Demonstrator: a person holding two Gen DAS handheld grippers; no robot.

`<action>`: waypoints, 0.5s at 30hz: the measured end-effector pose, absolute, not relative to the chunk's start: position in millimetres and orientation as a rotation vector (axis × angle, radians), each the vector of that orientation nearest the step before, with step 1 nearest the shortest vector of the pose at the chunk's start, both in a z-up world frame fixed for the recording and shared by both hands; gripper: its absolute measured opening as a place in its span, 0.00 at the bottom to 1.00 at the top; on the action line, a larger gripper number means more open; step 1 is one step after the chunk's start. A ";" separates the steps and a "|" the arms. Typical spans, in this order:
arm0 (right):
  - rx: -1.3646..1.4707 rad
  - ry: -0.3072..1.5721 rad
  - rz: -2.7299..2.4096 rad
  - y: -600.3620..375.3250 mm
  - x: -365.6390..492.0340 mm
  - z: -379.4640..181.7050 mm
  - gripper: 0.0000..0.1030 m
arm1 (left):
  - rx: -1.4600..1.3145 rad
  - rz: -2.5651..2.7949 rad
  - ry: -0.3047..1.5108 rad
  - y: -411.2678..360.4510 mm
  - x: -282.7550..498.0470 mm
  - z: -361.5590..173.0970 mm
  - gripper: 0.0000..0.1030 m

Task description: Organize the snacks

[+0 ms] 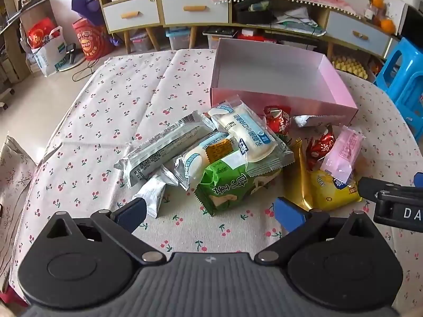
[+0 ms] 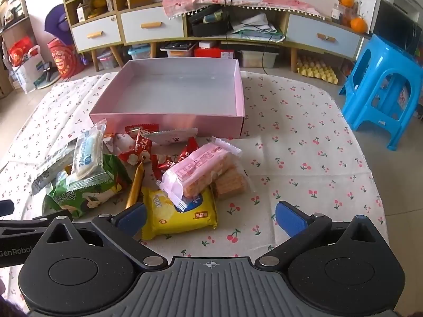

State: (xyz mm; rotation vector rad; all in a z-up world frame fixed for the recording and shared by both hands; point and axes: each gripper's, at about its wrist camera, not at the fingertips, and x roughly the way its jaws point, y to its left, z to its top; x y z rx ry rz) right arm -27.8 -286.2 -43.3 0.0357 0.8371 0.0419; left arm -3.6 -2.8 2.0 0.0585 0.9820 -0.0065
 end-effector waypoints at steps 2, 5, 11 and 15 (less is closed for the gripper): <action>0.036 0.834 0.042 -285.1 -27.1 -42.9 1.00 | 0.060 -0.009 0.978 -2.8 -4.6 3.3 1.00; 0.036 0.831 0.041 -283.8 -27.3 -41.0 1.00 | 0.061 -0.011 0.974 -3.3 -4.8 3.8 1.00; 0.033 0.833 0.048 -281.4 -27.3 -40.3 1.00 | 0.061 -0.007 0.974 -3.5 -4.8 2.8 1.00; 0.032 0.832 0.048 -281.2 -27.8 -39.9 1.00 | 0.062 -0.007 0.974 -3.7 -4.8 2.9 1.00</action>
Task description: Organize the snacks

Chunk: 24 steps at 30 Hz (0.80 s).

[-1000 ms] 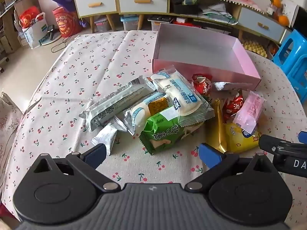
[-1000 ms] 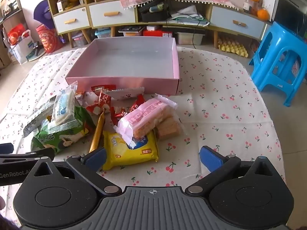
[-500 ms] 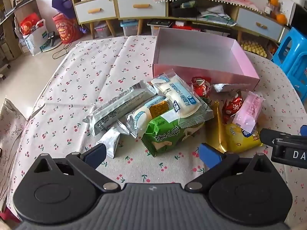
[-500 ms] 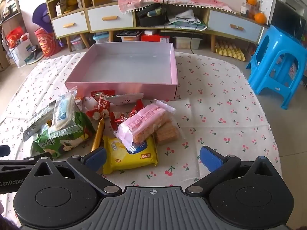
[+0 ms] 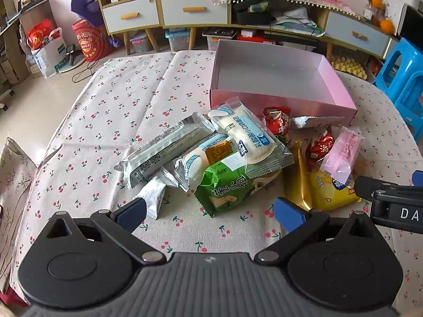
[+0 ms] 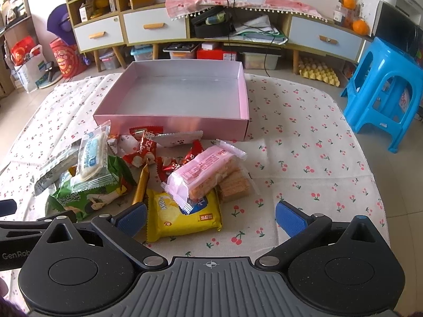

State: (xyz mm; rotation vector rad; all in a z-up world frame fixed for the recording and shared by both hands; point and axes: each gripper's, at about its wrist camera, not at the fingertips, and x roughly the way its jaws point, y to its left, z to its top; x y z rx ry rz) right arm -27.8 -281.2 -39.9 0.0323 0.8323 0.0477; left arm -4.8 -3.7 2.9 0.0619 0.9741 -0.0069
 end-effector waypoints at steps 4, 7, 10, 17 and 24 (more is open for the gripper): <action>0.032 0.832 0.049 -281.1 -28.1 -40.1 1.00 | 0.062 -0.007 0.973 -3.8 -4.6 3.2 1.00; 0.033 0.832 0.049 -281.4 -28.0 -40.1 1.00 | 0.060 -0.005 0.971 -3.7 -4.4 3.6 1.00; 0.031 0.833 0.050 -281.4 -28.0 -40.2 1.00 | 0.059 -0.004 0.971 -3.3 -4.0 3.7 1.00; 0.032 0.832 0.049 -281.7 -28.0 -40.2 1.00 | 0.057 -0.004 0.970 -3.0 -4.1 3.7 1.00; 0.033 0.833 0.047 -281.8 -28.0 -40.0 1.00 | 0.058 -0.003 0.970 -3.1 -4.1 3.7 1.00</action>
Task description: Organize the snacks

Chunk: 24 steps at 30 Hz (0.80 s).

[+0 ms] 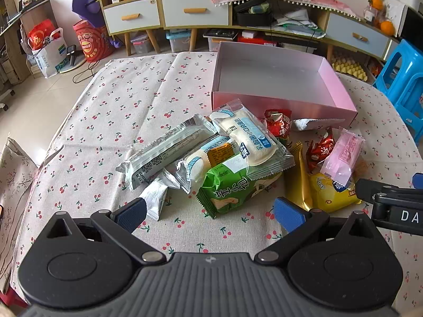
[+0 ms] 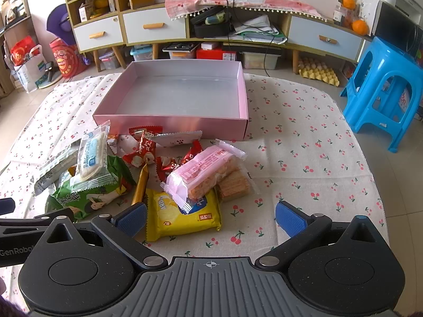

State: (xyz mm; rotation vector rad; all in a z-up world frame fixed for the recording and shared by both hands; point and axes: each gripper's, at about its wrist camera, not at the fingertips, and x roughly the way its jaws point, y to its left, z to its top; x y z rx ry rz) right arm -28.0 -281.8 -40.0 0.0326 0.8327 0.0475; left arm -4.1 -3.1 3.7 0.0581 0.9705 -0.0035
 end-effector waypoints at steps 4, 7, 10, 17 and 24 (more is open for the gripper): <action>0.032 0.831 0.046 -281.8 -28.4 -39.9 1.00 | 0.058 -0.004 0.970 -3.0 -4.2 3.7 1.00; 0.033 0.832 0.046 -281.9 -28.2 -39.9 1.00 | 0.057 -0.004 0.971 -3.0 -4.2 3.7 1.00; 0.032 0.832 0.046 -281.9 -28.1 -39.9 1.00 | 0.058 -0.003 0.970 -3.1 -4.2 3.8 1.00; 0.032 0.831 0.046 -281.8 -28.1 -39.8 1.00 | 0.059 -0.004 0.970 -3.2 -4.1 3.8 1.00; 0.033 0.819 0.039 -286.2 -26.2 -33.9 1.00 | 0.047 -0.008 0.964 -0.9 -0.9 7.5 1.00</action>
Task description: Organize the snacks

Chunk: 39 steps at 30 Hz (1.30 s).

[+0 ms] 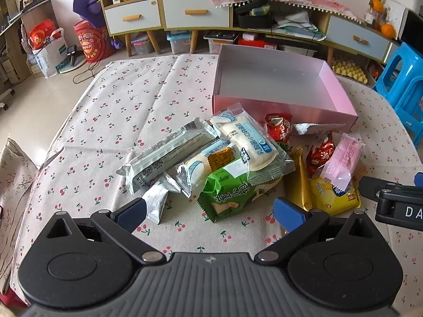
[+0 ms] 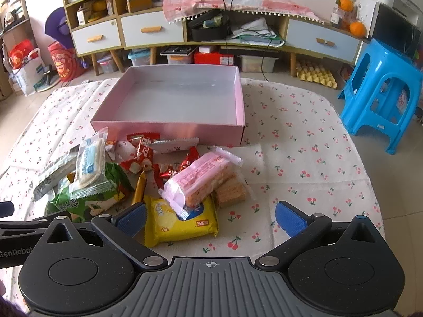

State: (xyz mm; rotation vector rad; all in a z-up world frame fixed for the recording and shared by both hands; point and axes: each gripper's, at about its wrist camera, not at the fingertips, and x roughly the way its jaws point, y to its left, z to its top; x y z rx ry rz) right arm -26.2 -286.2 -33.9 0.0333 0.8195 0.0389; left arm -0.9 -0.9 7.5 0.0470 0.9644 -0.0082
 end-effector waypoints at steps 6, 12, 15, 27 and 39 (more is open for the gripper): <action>-0.016 0.807 0.027 -284.2 -23.4 -30.6 1.00 | 0.009 -0.008 0.995 5.9 4.3 4.0 1.00; -0.017 0.786 0.029 -282.9 -21.9 -18.1 1.00 | 0.019 -0.003 0.995 7.5 8.3 6.6 1.00; -0.049 0.784 0.057 -281.3 -17.7 -12.6 1.00 | 0.026 -0.015 0.996 6.7 12.1 8.6 1.00; 0.066 0.888 0.202 -302.1 35.6 -21.1 1.00 | 0.039 -0.119 0.944 18.1 52.5 13.4 1.00; 0.412 0.917 0.285 -326.4 75.6 -41.4 0.73 | -0.355 -0.211 1.079 41.9 93.0 -13.8 0.70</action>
